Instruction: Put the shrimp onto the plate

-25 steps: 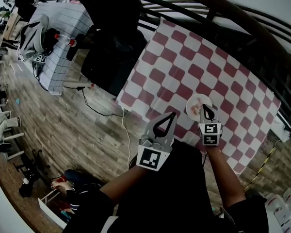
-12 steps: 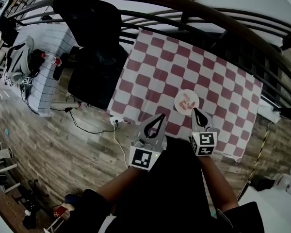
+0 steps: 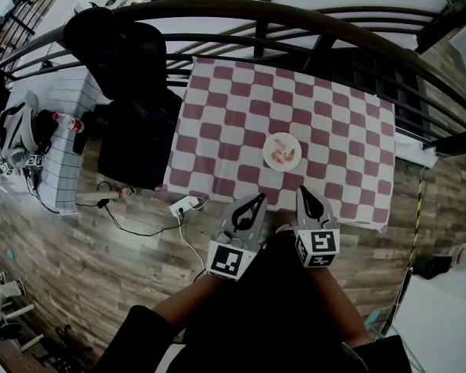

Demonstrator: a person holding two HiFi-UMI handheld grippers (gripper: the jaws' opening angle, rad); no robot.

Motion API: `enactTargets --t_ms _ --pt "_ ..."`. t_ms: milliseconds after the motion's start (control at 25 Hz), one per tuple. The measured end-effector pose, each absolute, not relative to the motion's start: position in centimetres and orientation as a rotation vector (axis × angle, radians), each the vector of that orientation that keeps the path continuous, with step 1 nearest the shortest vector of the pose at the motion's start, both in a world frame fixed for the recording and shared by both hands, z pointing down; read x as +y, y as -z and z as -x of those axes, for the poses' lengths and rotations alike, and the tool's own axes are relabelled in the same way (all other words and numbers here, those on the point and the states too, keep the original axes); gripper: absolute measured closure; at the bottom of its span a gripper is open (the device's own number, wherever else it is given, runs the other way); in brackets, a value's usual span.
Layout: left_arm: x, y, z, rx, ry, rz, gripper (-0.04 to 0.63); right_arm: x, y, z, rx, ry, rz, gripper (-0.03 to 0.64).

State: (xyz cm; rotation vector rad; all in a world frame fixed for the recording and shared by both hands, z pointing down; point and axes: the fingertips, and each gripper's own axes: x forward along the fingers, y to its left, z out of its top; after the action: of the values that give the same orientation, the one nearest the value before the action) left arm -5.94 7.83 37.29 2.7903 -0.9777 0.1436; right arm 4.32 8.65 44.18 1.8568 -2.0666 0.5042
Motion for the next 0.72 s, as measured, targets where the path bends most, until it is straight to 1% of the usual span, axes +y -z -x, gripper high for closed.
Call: enactTargets --t_ms 240,720 --pt "10.3 -35.5 6.0 -1.066 -0.096 -2.791 0.588 11.8 -42.7 -4.8 -2.120 -0.425 -1.854 0.618" --pt "22.0 -33.6 3.8 -1.189 -0.078 -2.800 0.588 23.8 -37.9 -6.8 -2.240 -0.284 -1.833 0.618"
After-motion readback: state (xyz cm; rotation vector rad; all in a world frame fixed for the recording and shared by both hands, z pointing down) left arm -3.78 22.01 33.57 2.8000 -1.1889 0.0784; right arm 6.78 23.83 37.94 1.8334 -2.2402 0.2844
